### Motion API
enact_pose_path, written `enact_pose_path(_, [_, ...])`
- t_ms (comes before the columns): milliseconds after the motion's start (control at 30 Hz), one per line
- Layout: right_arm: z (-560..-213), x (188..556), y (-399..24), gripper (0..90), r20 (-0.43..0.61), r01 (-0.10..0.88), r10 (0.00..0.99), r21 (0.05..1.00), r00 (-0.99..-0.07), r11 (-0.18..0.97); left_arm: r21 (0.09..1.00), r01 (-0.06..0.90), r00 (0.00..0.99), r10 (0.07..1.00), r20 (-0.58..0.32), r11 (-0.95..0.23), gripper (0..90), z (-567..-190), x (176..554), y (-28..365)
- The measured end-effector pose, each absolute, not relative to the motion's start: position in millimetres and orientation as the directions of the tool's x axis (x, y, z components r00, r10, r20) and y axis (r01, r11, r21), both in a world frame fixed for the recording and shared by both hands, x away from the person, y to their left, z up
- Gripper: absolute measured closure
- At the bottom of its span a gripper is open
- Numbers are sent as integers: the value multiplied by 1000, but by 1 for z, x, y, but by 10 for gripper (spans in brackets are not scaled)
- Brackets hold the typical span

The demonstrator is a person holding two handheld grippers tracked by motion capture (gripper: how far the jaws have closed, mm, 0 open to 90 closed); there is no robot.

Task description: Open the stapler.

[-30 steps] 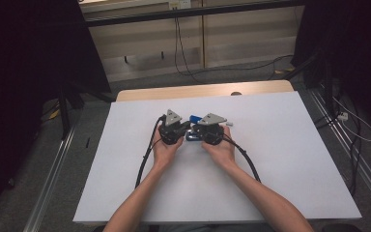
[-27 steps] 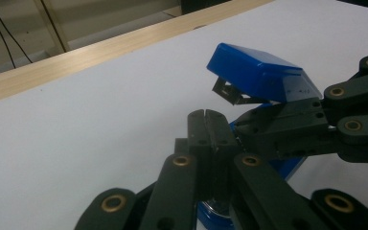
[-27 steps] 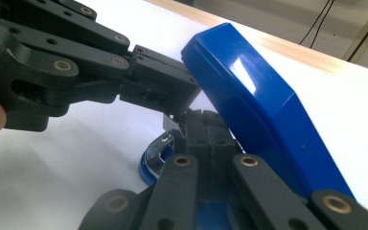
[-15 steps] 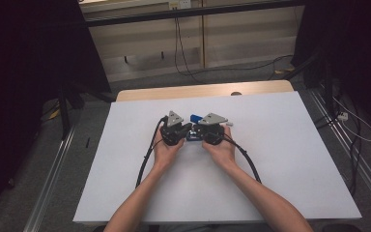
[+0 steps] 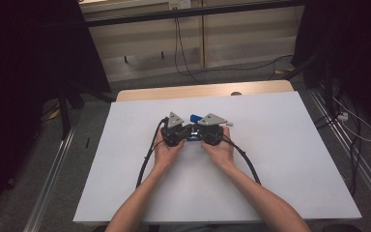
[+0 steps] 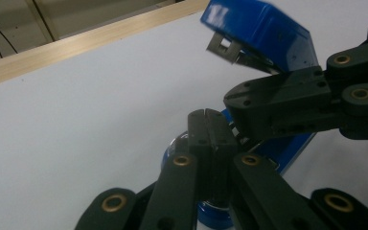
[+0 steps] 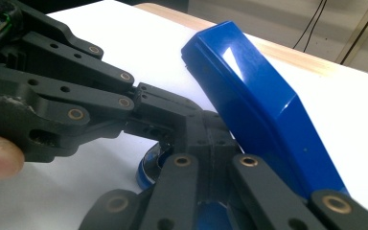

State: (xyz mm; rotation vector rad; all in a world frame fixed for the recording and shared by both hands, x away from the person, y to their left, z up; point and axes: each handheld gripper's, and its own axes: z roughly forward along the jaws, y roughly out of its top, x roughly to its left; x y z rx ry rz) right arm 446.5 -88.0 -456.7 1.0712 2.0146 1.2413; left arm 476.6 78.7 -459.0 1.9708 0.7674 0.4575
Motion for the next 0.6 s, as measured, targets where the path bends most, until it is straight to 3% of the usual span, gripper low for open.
enact_pose_path(600, [-449, 446, -92, 900, -22, 345, 873, 913, -487, 216, 876, 312, 733, 680, 24, -368, 900, -460, 476, 78])
